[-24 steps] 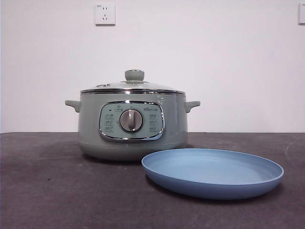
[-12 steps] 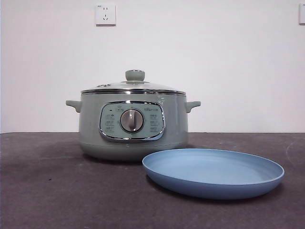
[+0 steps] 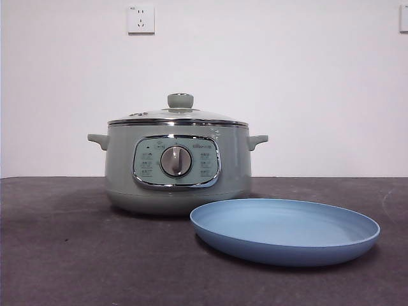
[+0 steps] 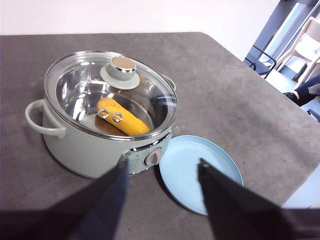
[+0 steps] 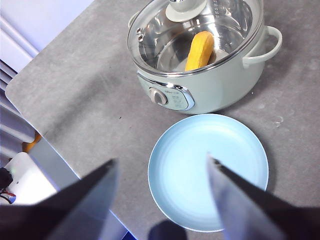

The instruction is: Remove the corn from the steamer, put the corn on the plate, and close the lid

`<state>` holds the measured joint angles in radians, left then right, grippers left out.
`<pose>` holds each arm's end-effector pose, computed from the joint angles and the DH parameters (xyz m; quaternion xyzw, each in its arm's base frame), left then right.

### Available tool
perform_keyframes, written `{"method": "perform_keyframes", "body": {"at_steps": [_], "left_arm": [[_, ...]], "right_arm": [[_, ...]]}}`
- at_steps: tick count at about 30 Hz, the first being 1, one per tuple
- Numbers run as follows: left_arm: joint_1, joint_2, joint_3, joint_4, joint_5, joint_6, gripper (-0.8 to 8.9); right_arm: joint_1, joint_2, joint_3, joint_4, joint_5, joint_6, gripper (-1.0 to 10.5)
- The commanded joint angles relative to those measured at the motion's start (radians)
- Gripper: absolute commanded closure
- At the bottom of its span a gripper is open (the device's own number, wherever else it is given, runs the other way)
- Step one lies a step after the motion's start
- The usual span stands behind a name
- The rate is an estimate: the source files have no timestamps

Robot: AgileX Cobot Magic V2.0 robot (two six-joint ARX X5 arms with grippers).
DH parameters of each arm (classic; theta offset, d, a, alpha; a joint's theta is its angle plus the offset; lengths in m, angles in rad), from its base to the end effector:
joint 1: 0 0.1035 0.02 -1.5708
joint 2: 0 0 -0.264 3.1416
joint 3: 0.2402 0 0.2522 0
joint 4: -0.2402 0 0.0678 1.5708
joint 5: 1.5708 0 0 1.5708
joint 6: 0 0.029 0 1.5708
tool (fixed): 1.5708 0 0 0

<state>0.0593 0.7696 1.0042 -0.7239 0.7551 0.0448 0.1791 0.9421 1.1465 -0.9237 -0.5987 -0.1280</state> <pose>0.1341 -0.0119 0.3607 -0.0755 0.2149 -0.3357 0.9140 0.1560 0.0448 0.3650 0.0178 0.3208 0.3762 0.8690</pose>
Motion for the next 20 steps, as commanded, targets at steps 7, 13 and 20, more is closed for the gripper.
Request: {"method": "perform_keyframes", "body": {"at_steps": [7,13,20], "left_arm": [[-0.004,0.008,0.001,0.035,0.006,0.008,2.47],[-0.043,0.06,0.02,0.13,-0.002,-0.012,2.47],[-0.16,0.228,0.144,0.238,-0.129,-0.015,2.47]], "right_arm": [[0.002,0.0,0.002,0.015,0.003,0.0,2.8],[0.002,0.0,0.002,0.03,0.003,0.008,2.8],[0.002,0.0,0.002,0.03,0.003,0.008,2.8]]}}
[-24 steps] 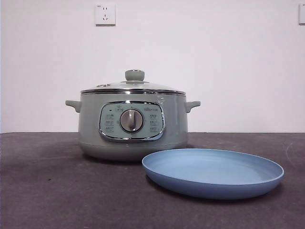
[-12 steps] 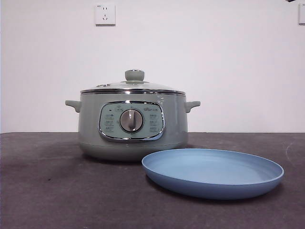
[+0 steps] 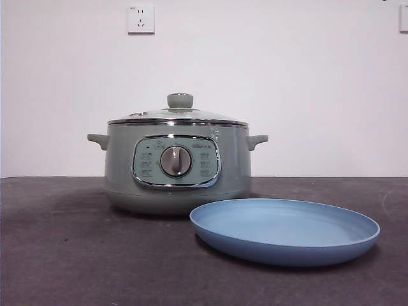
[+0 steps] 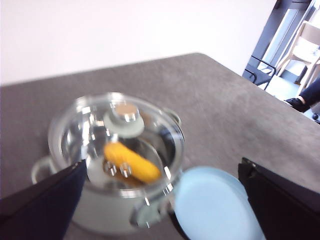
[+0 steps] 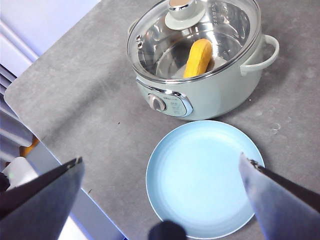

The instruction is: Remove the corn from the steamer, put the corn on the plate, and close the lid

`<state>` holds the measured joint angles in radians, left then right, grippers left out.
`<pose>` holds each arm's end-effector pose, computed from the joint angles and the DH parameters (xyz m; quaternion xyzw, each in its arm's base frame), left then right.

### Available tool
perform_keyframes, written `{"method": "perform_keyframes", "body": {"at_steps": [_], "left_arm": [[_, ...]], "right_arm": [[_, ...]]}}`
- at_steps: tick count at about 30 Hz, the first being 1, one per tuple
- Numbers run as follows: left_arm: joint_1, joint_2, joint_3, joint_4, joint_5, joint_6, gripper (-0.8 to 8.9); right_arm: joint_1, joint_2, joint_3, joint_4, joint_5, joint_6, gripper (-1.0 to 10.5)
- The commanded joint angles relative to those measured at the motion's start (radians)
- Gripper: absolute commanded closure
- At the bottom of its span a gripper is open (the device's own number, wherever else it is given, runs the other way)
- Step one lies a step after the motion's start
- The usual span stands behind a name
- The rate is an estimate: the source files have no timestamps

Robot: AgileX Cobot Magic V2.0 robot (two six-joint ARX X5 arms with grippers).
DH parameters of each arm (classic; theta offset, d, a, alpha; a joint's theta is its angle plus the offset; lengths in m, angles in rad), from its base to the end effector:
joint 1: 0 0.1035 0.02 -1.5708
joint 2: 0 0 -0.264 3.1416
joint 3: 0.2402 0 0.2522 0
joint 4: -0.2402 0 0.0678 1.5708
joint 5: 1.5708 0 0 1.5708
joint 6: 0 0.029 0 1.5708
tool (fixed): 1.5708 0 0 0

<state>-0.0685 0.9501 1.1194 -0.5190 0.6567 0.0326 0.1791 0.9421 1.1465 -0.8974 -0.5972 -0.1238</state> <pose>0.1814 -0.0302 0.3876 -0.0354 0.1608 -0.3520 0.9214 0.1575 0.0451 0.3669 0.0165 0.3096 0.3758 0.8733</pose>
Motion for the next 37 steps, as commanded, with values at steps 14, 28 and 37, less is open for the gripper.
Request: {"method": "perform_keyframes", "body": {"at_steps": [14,28,37], "left_arm": [[-0.216,0.55,0.377,0.158,-0.265,0.043,2.47],[-0.295,0.822,0.449,0.246,-0.328,0.051,2.47],[-0.317,0.9,0.449,0.249,-0.371,0.05,2.47]], "right_arm": [[0.001,0.0,0.002,0.003,0.002,0.003,2.8],[0.001,0.0,0.002,0.003,0.002,0.003,2.8],[0.001,0.0,0.002,0.003,0.002,0.003,2.8]]}}
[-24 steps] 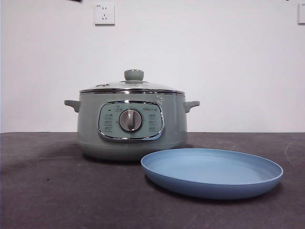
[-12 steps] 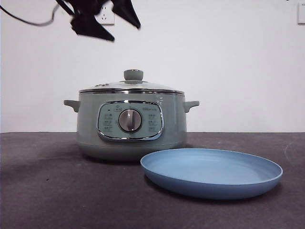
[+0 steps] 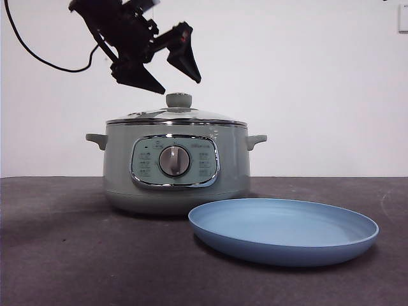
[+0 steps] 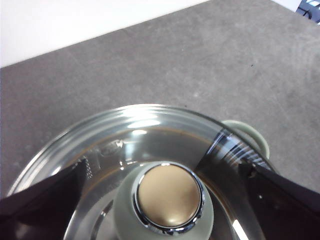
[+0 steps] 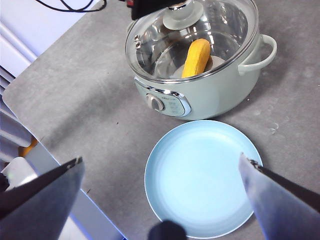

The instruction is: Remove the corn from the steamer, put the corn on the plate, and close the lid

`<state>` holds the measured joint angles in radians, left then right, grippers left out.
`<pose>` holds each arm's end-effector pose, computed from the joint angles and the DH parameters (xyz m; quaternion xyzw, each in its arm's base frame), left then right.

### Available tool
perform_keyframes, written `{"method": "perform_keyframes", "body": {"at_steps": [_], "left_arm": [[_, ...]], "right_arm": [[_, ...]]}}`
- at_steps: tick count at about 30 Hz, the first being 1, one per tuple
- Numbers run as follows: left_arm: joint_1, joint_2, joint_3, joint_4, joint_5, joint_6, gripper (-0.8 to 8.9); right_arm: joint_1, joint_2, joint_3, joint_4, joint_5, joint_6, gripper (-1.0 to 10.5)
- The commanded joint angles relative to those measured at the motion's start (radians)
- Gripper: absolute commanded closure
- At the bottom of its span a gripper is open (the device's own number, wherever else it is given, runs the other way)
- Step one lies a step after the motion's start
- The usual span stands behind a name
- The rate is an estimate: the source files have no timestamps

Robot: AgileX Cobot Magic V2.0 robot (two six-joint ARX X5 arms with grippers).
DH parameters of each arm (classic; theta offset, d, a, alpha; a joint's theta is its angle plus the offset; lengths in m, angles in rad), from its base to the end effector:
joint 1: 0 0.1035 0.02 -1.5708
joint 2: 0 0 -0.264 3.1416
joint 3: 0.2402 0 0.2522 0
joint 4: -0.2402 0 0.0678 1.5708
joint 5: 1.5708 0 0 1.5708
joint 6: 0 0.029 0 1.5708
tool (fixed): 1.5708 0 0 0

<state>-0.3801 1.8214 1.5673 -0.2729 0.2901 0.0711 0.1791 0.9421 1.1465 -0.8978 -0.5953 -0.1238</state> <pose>0.3872 -0.1636 0.3077 0.0441 0.2487 -0.3266 0.9108 0.1575 0.0450 0.3668 0.0162 0.3099 0.3750 0.8736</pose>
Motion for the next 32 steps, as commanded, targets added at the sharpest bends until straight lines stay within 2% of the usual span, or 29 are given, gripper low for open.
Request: {"method": "perform_keyframes", "body": {"at_steps": [1,10,11,14,17,23,32], "left_arm": [[-0.006,0.034,0.001,-0.002,-0.005,0.012,2.47],[-0.021,0.05,0.001,-0.037,-0.055,0.011,2.58],[-0.023,0.05,0.001,-0.043,-0.057,0.011,2.89],[-0.025,0.05,0.001,-0.06,-0.055,0.011,4.7],[-0.025,0.05,0.001,-0.065,-0.055,0.011,5.69],[-0.025,0.05,0.001,-0.061,-0.053,0.009,8.26],[-0.025,0.049,0.007,-0.041,-0.045,0.008,8.22]], "right_arm": [[0.001,0.0,0.002,0.003,0.0,0.003,2.8],[0.0,0.0,0.002,0.003,0.003,-0.001,2.8],[0.0,0.0,0.002,0.003,0.003,0.0,2.8],[0.0,0.0,0.002,0.003,0.003,0.0,2.8],[-0.001,0.0,0.002,0.003,0.003,0.0,2.8],[-0.001,0.0,0.002,0.003,0.003,0.0,2.9],[-0.001,0.0,0.002,-0.002,0.051,0.0,2.9]]}}
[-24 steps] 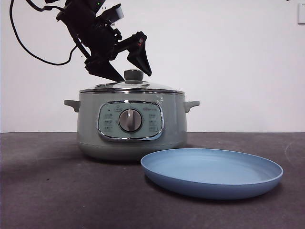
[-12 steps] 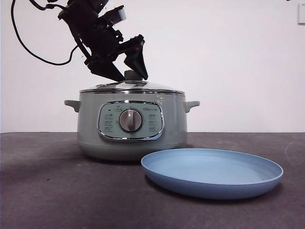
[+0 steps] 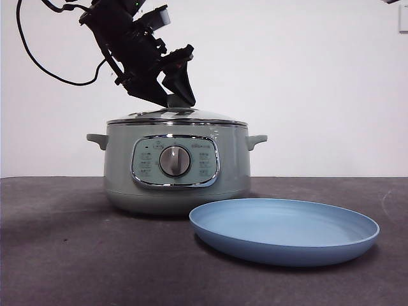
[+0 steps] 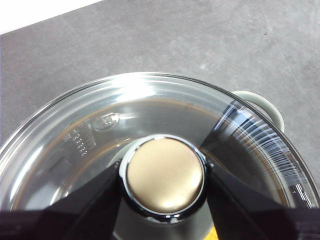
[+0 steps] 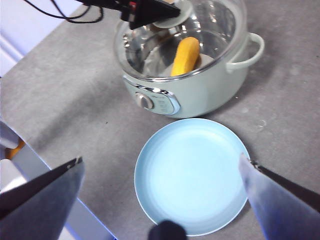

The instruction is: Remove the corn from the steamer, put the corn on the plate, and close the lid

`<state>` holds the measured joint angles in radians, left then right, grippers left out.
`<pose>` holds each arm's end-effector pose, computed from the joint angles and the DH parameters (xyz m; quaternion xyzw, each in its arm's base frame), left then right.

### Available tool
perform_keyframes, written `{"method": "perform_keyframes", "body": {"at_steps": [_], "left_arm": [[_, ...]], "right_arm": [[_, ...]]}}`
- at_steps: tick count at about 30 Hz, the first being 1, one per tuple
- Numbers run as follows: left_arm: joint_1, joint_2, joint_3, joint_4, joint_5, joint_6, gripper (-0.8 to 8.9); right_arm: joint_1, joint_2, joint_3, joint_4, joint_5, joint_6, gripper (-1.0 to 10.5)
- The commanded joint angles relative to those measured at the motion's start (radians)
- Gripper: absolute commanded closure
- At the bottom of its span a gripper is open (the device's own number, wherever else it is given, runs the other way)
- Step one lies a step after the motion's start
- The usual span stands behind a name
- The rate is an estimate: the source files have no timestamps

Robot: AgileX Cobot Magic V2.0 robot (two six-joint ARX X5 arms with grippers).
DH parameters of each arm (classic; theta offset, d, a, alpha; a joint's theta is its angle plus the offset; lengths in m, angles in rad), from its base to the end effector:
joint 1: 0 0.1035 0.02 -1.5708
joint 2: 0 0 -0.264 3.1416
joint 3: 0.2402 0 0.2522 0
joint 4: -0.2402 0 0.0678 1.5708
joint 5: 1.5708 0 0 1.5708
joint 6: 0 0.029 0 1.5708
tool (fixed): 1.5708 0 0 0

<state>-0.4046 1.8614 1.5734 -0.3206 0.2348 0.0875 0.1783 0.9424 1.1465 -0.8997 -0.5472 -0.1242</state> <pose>0.3892 -0.1740 0.2895 0.0650 0.2851 -0.3126 0.9037 0.1583 0.0439 0.3662 0.0078 0.3137 0.3537 0.8811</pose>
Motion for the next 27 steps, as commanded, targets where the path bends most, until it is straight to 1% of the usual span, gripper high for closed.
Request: {"method": "perform_keyframes", "body": {"at_steps": [1,7,15,21,27], "left_arm": [[0.0,0.008,0.005,0.006,0.011,-0.008,8.22],[0.0,-0.005,0.053,0.0,0.033,-0.008,8.22],[0.002,-0.028,0.182,-0.087,0.032,-0.008,8.22],[0.026,-0.132,0.208,-0.108,0.031,-0.017,8.22],[0.077,-0.285,0.208,-0.193,0.032,-0.02,8.22]], "right_arm": [[0.0,0.0,0.002,0.001,0.003,0.0,2.9],[0.0,0.0,0.002,0.001,0.003,0.0,2.9],[0.0,0.0,0.002,0.002,0.003,0.0,2.9],[0.001,0.01,0.002,0.014,0.003,0.008,2.9],[0.033,0.06,0.002,0.121,0.005,0.088,2.9]]}}
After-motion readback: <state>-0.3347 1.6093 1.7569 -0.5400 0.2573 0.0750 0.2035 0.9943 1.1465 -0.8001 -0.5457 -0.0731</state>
